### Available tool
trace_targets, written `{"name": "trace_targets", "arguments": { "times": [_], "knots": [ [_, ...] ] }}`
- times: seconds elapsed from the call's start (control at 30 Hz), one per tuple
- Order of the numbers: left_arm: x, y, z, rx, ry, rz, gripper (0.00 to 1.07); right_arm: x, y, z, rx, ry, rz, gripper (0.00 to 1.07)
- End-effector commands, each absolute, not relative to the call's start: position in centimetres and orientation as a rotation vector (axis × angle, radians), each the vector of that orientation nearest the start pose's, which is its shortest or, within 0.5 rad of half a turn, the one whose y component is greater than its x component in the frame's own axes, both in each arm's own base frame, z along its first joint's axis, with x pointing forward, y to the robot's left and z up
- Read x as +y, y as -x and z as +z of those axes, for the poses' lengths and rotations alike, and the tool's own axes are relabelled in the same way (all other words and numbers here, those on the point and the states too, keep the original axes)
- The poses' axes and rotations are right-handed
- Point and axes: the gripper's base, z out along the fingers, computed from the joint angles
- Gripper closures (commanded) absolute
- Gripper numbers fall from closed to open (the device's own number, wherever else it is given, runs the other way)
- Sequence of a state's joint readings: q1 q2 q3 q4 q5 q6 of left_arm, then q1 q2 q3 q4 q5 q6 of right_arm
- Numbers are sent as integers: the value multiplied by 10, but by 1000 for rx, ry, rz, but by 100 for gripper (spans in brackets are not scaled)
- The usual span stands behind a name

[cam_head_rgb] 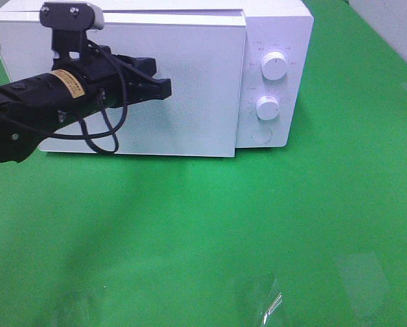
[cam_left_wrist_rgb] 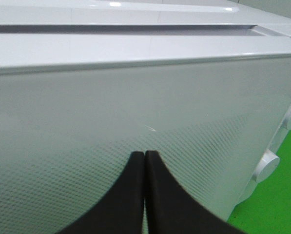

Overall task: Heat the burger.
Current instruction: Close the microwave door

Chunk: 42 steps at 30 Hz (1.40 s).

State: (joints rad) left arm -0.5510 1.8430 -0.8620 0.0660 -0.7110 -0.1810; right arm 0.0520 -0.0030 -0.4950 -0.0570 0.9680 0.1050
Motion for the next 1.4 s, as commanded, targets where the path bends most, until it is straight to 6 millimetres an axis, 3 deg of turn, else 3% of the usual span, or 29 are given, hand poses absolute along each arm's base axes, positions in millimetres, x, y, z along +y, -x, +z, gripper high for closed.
{"name": "trace_targets", "arguments": {
  "times": [0.03,0.4,0.87,1.27,1.3,1.33,1.37,1.4],
  "knots": [
    [-219,-329,186,1732,-401,-553,107,-4,5,283,1919,-46,34,31],
    [-248,-350,180,1737,-358,-556,107,-4,5,283,1919,-46,34,31],
    [-261,-371,183,1722,-340,-550,107,-4,5,283,1919,-46,34,31],
    [-287,-335,191,1941,-495,-567,107,-4,5,283,1919,-46,34,31],
    [-290,-326,189,2011,-537,-559,99,-4,5,283,1919,-46,34,31],
    [-290,-326,189,2011,-537,-559,99,-4,5,283,1919,-46,34,31],
    [-293,-318,188,2067,-573,-552,81,-4,5,283,1919,-46,34,31],
    [-293,-318,188,2067,-573,-552,81,-4,5,283,1919,-46,34,31]
  ]
}}
